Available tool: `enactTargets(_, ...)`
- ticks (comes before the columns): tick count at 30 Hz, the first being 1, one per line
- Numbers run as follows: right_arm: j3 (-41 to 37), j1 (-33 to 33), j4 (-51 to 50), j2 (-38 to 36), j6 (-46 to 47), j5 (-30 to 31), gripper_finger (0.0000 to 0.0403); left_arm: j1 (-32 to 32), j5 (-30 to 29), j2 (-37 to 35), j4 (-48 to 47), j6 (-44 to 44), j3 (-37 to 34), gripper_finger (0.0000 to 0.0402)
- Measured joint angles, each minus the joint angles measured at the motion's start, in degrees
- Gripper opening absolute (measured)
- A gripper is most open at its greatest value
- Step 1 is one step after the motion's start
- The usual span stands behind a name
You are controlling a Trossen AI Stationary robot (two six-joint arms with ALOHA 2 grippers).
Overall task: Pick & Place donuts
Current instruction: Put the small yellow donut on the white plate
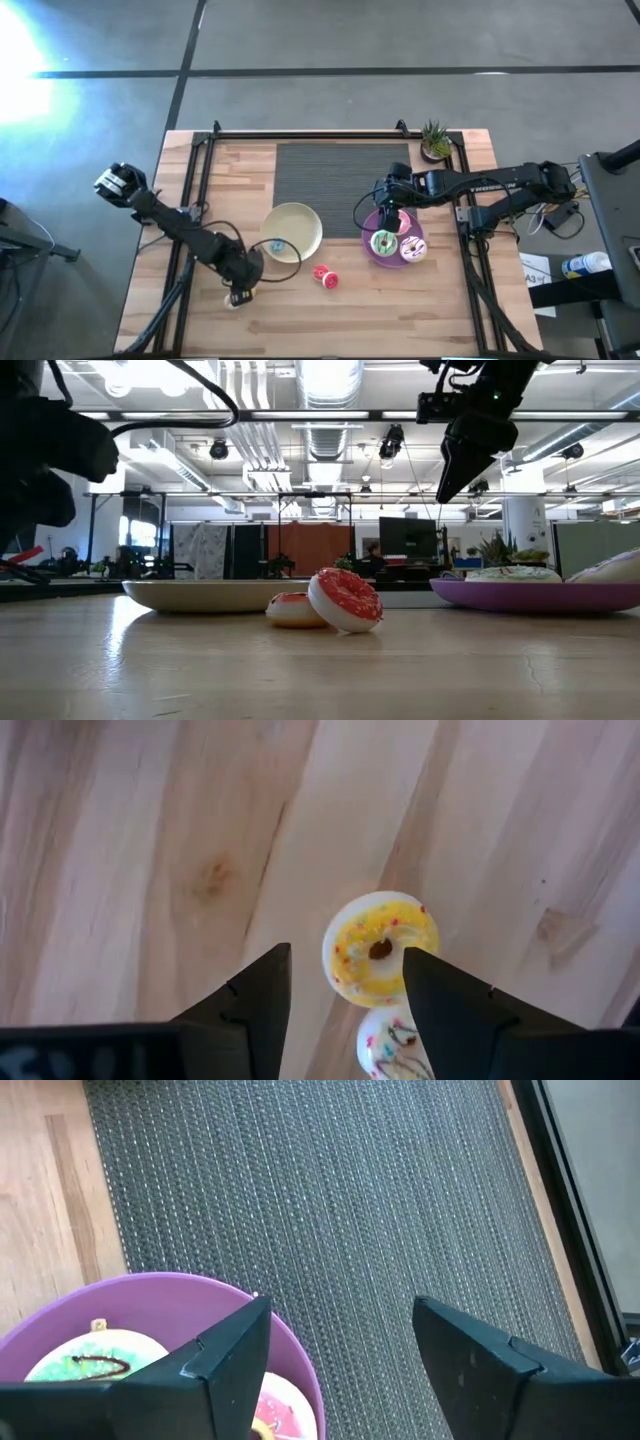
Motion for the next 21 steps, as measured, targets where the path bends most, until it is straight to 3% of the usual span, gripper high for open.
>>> enactTargets(13,0.0,0.0,0.0,0.0,1.9,0.0,0.0237,-0.7,0.7,0.0,10.0,-3.0,-6.9,0.0155)
enactTargets(17,0.0,0.0,0.0,0.0,1.9,0.0,0.0237,-0.7,0.4,0.0,10.3,-3.3,-7.4,0.0108)
enactTargets(21,0.0,0.0,0.0,0.0,1.9,0.0,0.0237,-0.2,1.5,0.0,11.2,-2.1,-7.3,0.0036)
